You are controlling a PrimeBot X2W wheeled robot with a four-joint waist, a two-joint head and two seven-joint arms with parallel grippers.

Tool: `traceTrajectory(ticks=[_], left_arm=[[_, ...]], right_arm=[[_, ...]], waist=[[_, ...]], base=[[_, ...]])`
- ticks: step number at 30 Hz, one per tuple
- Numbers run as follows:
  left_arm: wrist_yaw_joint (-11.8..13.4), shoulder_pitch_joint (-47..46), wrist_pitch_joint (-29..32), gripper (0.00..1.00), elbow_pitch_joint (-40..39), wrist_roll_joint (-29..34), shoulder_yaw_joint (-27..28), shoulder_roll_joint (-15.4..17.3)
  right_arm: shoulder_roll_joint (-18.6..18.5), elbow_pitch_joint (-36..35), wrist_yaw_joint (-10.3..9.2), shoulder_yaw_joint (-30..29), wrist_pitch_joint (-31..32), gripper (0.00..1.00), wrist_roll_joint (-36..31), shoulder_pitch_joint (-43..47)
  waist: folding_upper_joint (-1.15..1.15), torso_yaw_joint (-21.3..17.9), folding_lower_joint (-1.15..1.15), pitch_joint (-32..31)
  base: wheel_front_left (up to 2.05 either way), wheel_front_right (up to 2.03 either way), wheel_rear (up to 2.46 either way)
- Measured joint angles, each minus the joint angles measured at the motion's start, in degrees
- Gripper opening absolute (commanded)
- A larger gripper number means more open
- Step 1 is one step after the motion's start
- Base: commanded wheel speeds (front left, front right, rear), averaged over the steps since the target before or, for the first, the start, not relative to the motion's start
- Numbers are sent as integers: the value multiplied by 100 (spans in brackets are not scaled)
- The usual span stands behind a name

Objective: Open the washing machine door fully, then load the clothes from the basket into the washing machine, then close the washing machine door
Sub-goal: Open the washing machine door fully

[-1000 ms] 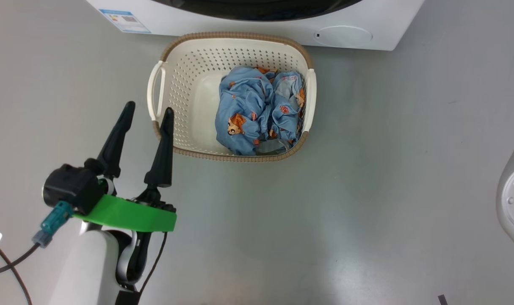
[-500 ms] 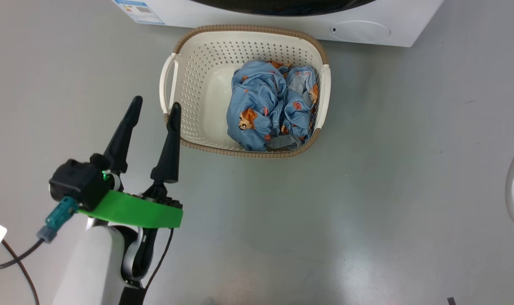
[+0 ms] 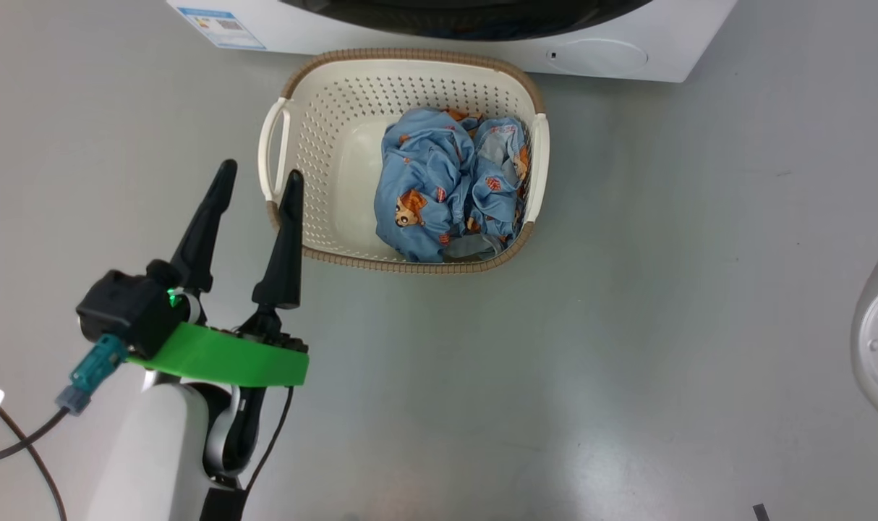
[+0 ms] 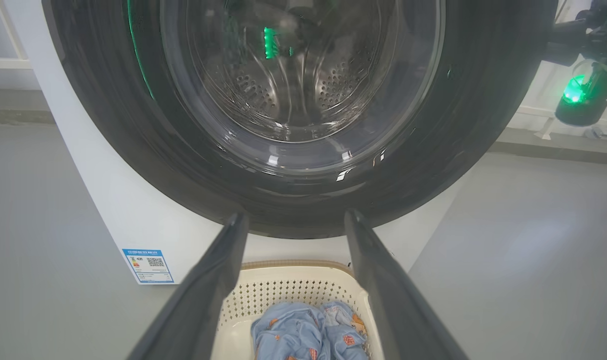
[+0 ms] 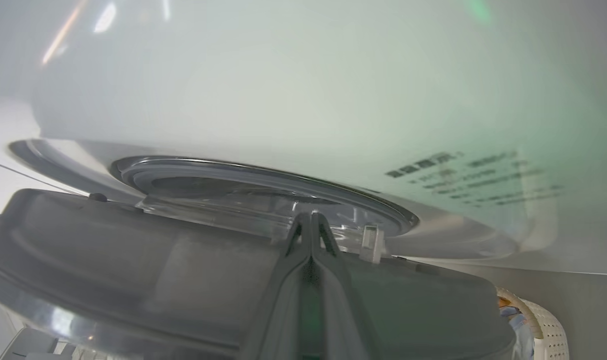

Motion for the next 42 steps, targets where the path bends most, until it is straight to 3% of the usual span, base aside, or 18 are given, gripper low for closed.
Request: traceTrajectory(ticks=[14, 28, 36, 42], left_arm=[[0, 0, 0, 100, -62, 10, 57, 27], [0, 66, 0, 100, -65, 21, 76, 90], [0, 104, 0, 100, -65, 27, 77, 111], [0, 197, 0, 100, -64, 27, 80, 118]], right_arm=[[-24, -499, 0, 378, 570, 0, 669, 820], [-49, -660, 0, 1015, 1540, 0, 1649, 1523], [24, -916, 0, 1970, 2292, 0, 2372, 2018], [27, -1349, 0, 2744, 2423, 0, 2982, 2444]], waist=[[0, -136, 0, -227], [0, -181, 0, -550], [0, -185, 0, -707], [0, -193, 0, -796]], base=[[0, 0, 0], [0, 0, 0], [0, 0, 0], [0, 0, 0]])
